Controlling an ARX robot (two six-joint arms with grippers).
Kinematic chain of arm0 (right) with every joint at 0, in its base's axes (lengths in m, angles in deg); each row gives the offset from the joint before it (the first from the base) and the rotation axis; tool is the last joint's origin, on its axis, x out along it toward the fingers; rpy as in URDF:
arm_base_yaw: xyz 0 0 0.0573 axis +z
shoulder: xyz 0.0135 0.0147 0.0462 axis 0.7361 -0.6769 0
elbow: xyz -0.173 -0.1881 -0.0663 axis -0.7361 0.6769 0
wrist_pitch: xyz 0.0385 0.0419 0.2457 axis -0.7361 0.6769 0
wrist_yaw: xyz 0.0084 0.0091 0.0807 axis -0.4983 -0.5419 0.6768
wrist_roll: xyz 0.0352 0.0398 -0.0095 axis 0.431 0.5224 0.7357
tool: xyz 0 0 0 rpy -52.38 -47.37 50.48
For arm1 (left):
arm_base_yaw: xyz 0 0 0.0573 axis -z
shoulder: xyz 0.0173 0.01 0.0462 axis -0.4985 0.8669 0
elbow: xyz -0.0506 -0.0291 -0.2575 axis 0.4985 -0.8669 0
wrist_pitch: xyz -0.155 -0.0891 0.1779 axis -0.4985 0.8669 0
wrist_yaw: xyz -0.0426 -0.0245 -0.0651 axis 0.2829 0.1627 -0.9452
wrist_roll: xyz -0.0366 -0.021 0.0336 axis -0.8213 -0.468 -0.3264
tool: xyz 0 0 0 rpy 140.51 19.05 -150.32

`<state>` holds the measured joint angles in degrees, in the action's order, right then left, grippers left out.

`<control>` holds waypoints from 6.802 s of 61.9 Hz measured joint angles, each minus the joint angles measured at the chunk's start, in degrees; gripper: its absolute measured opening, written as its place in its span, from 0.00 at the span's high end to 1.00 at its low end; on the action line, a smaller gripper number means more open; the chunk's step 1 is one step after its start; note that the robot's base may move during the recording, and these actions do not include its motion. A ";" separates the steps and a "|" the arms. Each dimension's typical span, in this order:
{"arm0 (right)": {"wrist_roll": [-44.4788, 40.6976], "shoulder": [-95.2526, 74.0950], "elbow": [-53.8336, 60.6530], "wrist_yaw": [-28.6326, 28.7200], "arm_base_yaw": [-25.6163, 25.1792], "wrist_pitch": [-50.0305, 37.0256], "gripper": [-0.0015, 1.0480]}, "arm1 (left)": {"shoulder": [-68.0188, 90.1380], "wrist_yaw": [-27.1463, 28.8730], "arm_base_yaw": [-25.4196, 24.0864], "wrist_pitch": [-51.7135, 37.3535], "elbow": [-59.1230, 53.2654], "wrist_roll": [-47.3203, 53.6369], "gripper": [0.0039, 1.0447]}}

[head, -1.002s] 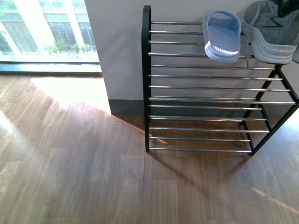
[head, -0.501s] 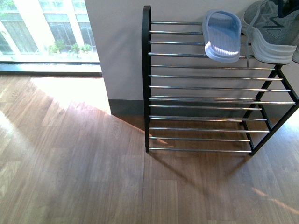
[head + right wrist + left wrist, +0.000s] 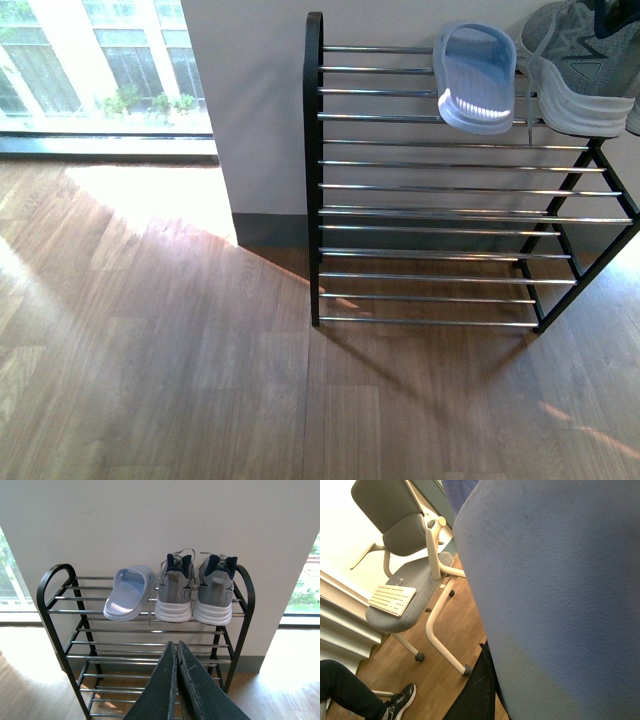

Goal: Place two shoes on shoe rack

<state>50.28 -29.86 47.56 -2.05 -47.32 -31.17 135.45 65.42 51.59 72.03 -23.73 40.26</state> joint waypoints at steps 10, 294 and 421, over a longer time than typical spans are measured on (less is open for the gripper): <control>0.00 2.54 0.00 -0.02 0.00 2.54 0.98 | 0.00 0.00 0.00 0.00 0.00 0.00 0.98; 0.00 15.08 -0.02 -0.17 0.00 15.43 0.09 | -4.11 -57.83 -13.49 -35.50 -7.76 -0.76 0.99; 0.00 15.08 -0.02 -0.17 0.00 15.43 0.09 | -57.31 -65.57 -21.51 5.64 -19.63 -0.79 0.99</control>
<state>50.28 -14.77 47.54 -2.23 -47.32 -15.74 78.14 -0.15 30.09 77.67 -43.36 39.48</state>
